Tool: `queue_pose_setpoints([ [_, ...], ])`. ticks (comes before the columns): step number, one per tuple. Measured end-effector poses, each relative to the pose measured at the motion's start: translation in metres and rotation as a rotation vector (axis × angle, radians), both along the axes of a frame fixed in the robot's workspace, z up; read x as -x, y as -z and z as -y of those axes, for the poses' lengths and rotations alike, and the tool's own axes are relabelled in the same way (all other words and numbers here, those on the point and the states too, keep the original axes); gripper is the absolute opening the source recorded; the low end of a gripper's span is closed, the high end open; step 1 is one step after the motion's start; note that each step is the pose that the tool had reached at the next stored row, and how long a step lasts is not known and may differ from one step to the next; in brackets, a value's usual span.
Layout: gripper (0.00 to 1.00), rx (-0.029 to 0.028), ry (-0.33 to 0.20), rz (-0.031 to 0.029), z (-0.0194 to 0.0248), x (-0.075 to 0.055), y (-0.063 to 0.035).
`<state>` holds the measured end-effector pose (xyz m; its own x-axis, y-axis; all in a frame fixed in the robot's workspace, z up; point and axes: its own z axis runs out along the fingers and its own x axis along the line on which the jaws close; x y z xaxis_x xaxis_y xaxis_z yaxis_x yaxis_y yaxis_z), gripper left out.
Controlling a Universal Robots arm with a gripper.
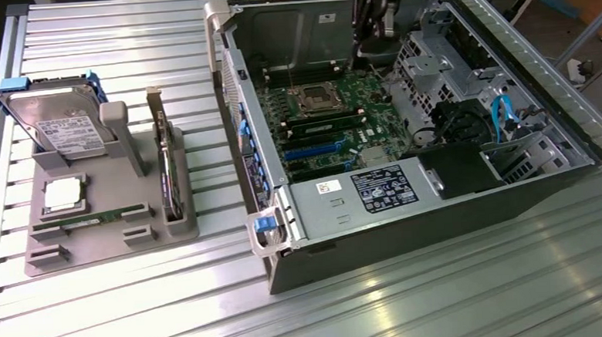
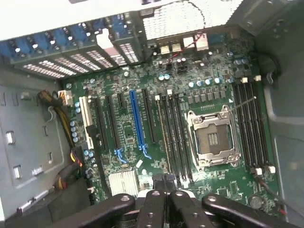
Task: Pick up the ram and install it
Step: 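Press down the ram until it locks into place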
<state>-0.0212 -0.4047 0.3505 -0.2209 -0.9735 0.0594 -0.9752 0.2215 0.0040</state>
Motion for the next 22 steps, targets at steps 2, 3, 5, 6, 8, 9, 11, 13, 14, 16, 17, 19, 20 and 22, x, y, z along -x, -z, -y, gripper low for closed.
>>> queue_pose_setpoints([
  [2,0.11,0.0,0.059,0.0,0.0,0.0,0.0004],
  [3,0.11,0.0,0.083,0.0,0.0,0.0,0.0006],
  [5,0.11,0.0,0.148,0.0,0.0,0.0,0.0012],
  [6,0.11,0.0,0.203,0.0,0.0,0.0,0.0016],
  [8,0.11,0.0001,0.263,0.0,0.0,0.0,0.0021],
  [9,0.11,0.0,0.289,0.0,0.0,0.0,0.0024],
  [11,0.11,0.0,0.324,0.0,0.0,0.0,0.0027],
  [13,0.11,0.0001,0.375,0.0,0.0,0.0,0.0031],
  [14,0.11,0.0001,0.402,0.0,0.0,0.0,0.0033],
  [16,0.11,0.0001,0.454,0.0,0.0,0.0,0.0038],
  [17,0.11,0.0001,0.474,0.0,0.0,0.0,0.0039],
  [19,0.11,0.0001,0.513,0.0,0.0,0.0,0.0043],
  [20,0.11,0.0001,0.53,0.0,0.0,0.0,0.0044],
  [22,0.11,0.0001,0.574,0.0,0.0,0.0,0.0048],
])
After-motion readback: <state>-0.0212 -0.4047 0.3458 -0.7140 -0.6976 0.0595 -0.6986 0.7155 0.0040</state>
